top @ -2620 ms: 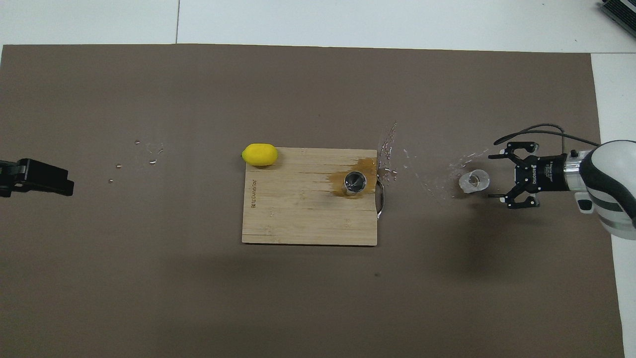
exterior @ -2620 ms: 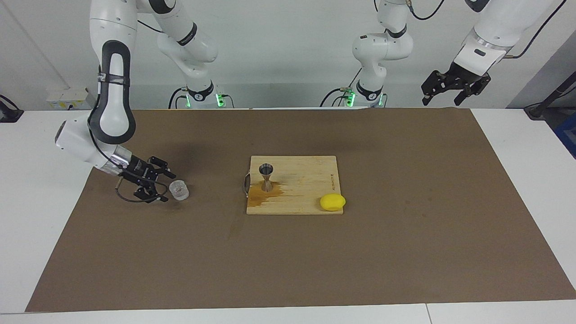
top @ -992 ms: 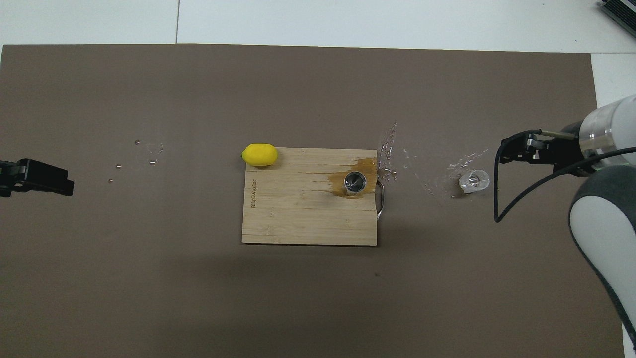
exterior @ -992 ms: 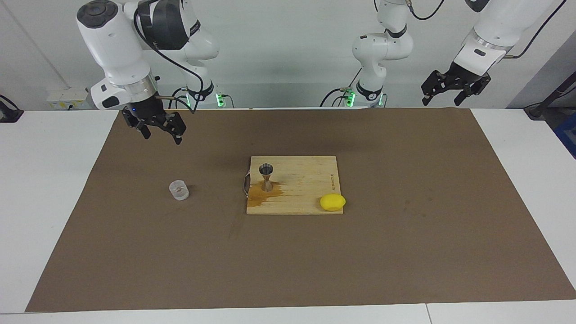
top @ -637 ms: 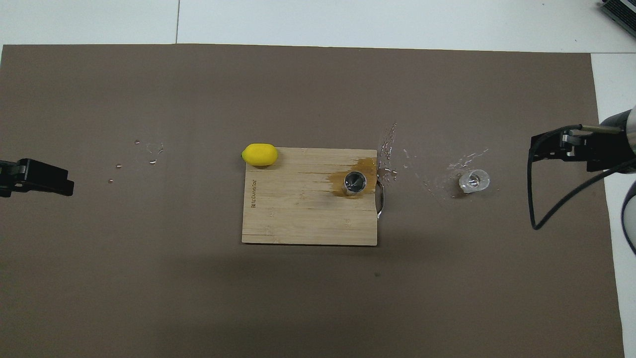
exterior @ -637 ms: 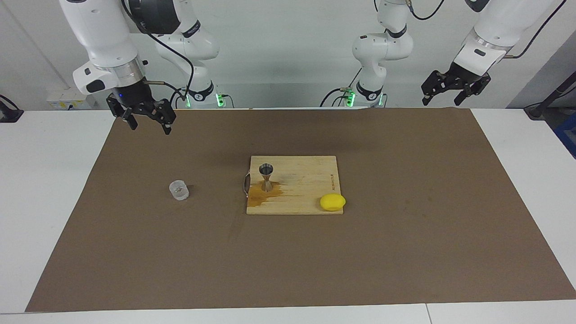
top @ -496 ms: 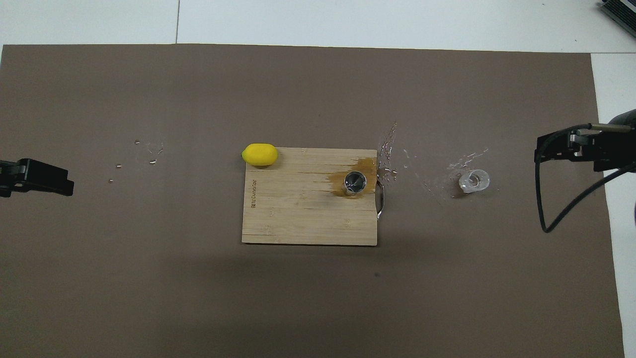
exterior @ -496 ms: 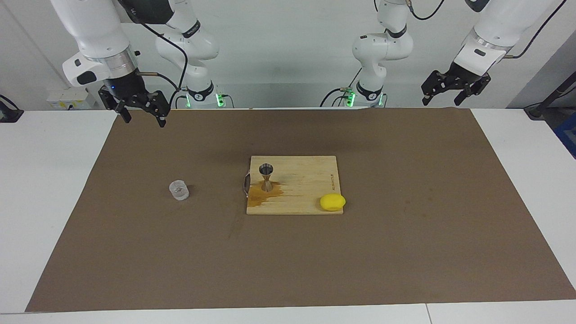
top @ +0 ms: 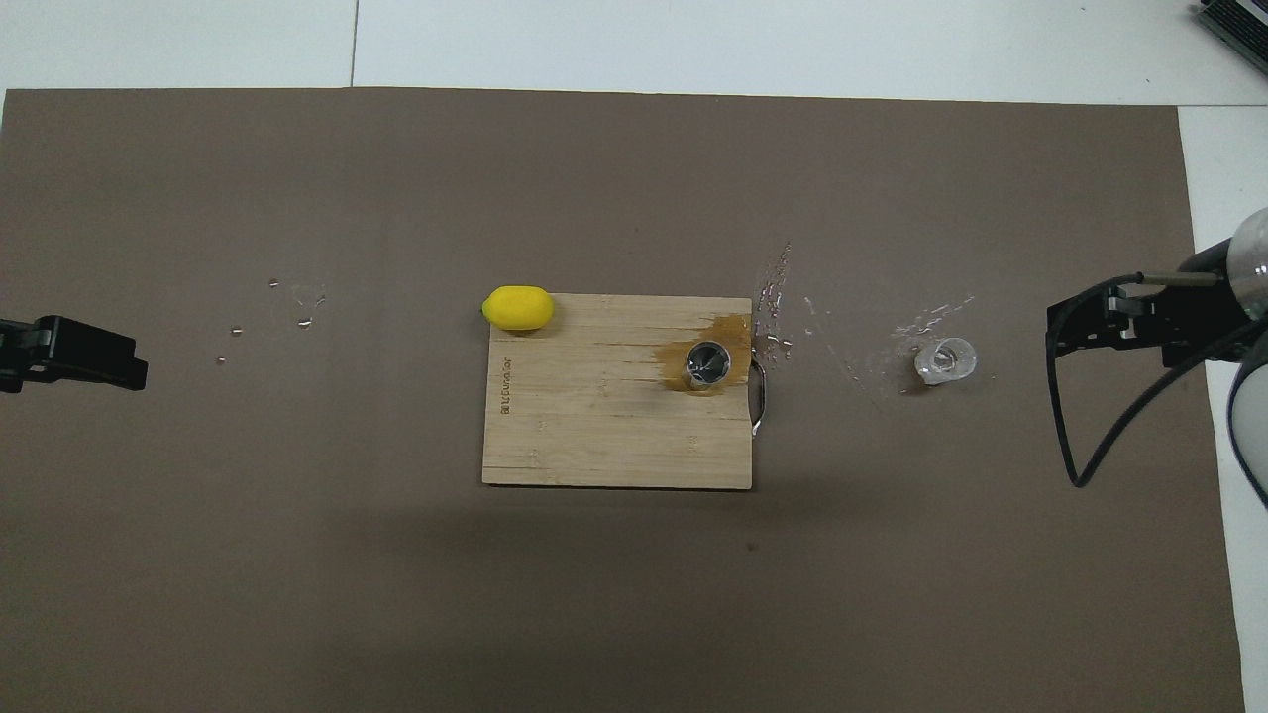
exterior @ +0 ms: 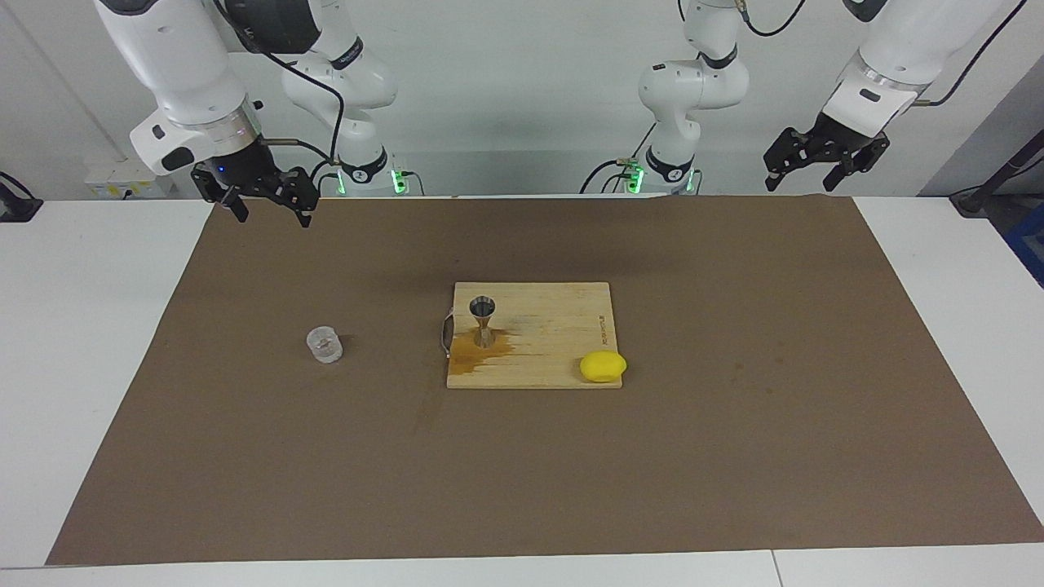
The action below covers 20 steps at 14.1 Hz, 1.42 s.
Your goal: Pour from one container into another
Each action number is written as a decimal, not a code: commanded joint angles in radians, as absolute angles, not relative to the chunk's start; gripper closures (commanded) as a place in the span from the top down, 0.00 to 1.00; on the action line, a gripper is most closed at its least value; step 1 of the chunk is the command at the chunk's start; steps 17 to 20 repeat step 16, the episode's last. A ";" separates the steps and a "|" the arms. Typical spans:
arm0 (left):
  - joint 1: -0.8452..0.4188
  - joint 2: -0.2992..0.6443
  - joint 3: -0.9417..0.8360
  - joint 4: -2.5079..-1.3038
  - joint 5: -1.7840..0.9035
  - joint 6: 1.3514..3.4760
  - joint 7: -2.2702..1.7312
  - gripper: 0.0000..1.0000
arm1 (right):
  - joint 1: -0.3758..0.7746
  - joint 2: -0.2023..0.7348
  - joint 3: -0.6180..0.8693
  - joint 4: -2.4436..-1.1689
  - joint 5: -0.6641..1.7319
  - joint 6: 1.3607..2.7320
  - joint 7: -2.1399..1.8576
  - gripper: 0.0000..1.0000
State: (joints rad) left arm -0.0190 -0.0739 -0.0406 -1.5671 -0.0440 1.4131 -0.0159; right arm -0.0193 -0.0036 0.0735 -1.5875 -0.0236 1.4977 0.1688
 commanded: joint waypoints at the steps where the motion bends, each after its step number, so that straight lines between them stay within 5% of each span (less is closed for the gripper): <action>1: -0.009 -0.100 -0.051 -1.591 -0.026 1.405 -0.026 1.00 | -0.029 -0.029 0.077 -1.617 -0.014 1.499 0.153 1.00; 20: -0.009 -0.100 -0.051 -1.591 -0.026 1.405 -0.026 1.00 | -0.031 -0.026 0.078 -1.615 -0.015 1.532 0.184 1.00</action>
